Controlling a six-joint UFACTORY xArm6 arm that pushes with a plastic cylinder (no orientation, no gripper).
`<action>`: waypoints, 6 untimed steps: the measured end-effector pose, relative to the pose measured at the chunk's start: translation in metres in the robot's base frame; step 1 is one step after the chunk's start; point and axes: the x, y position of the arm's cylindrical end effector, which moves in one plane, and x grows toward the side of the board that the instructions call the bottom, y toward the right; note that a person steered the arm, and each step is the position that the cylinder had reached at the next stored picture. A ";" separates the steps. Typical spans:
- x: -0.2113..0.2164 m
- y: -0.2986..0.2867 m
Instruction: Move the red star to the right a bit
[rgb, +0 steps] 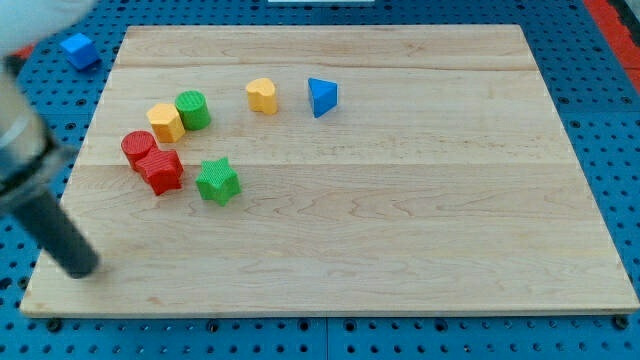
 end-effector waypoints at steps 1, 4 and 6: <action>-0.035 -0.017; -0.091 0.047; -0.091 0.101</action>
